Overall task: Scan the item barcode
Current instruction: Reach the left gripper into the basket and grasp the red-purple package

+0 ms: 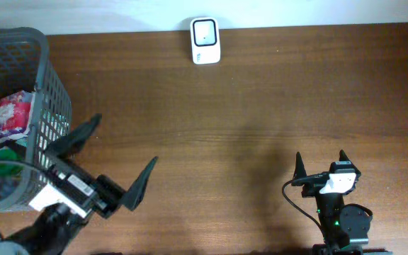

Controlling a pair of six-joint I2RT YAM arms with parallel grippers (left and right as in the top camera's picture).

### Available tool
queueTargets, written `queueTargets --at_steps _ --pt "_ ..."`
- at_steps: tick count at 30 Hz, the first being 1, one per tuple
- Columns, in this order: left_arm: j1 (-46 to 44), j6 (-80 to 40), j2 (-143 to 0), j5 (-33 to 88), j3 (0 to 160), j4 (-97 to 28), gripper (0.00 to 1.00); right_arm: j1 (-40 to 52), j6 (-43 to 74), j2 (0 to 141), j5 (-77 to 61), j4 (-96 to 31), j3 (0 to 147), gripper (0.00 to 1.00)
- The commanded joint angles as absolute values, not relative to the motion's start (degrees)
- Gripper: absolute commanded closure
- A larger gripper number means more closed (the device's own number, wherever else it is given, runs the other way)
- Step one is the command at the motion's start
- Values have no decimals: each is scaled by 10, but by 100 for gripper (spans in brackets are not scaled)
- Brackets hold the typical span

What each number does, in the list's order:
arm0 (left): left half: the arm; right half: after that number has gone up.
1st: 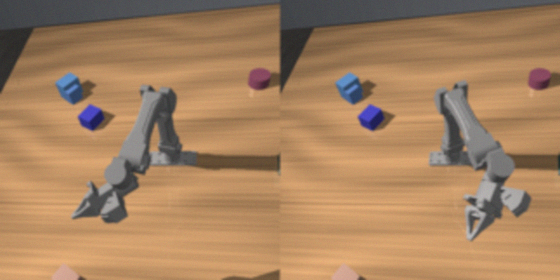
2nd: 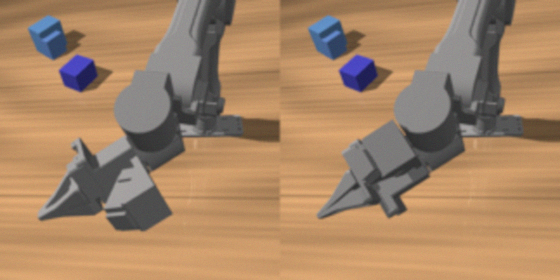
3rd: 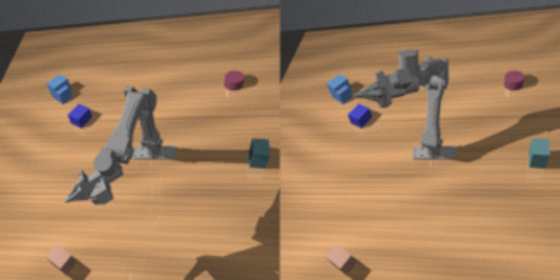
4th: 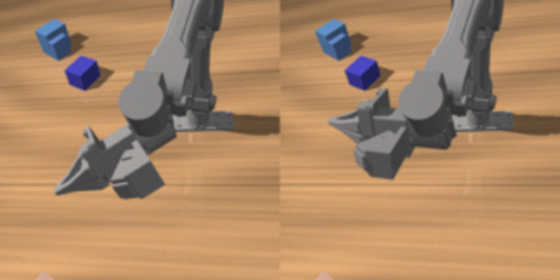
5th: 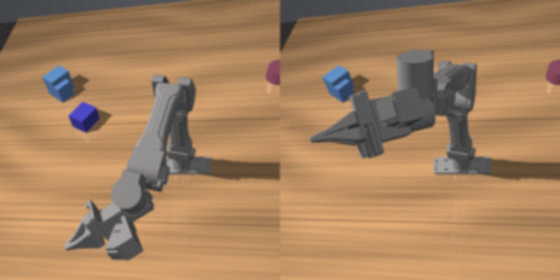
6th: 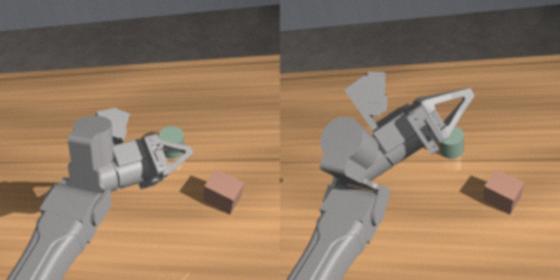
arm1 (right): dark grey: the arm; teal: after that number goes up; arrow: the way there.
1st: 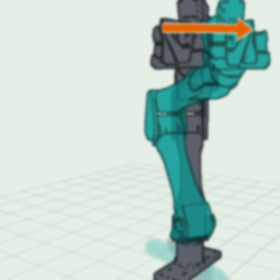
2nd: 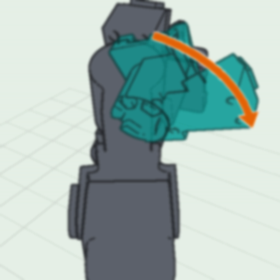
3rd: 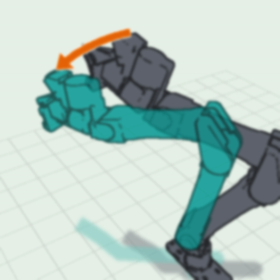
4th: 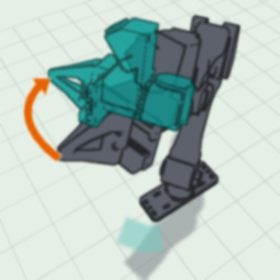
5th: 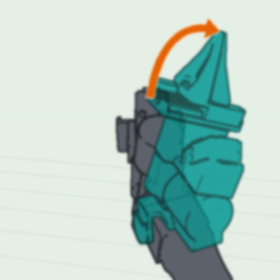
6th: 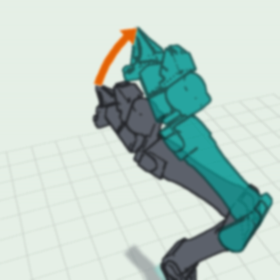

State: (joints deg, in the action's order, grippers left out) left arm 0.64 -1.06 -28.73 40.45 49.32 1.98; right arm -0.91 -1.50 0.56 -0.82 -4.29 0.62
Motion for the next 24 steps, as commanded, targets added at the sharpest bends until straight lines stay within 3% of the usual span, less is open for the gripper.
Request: queueTargets --at_steps 1,3,4,6,9,11,13,15,18,22,24 --pt "5 -23 -298 403 507 79 1 -4 -13 2 -2 -47 3 2" --pt "5 -39 -341 317 568 -36 1 -4 -12 2 -2 -47 3 1" --pt "5 -32 -400 271 641 -191 1 -4 -12 2 -2 -47 3 1" --pt "5 -15 -502 379 718 -345 1 -4 -12 2 -2 -47 3 1" --pt "5 -68 -580 411 731 -261 1 -4 -12 2 -2 -47 3 1" --pt "5 -94 -632 233 818 -317 1 -4 -13 2 -2 -47 3 1" --pt "7 -84 -735 -30 1001 -481 1 -4 -12 2 -2 -47 3 1" --pt "38 -72 -838 -30 1173 -587 1 -4 -12 2 -2 -47 3 2" --pt "119 -84 -961 -31 1325 -640 1 -4 -12 2 -2 -47 3 1" --pt "267 -128 -1040 -30 1338 -640 1 -4 -12 2 -2 -47 3 1" --pt "296 -127 -1049 -29 1337 -670 1 -4 -12 2 -2 -47 3 1"
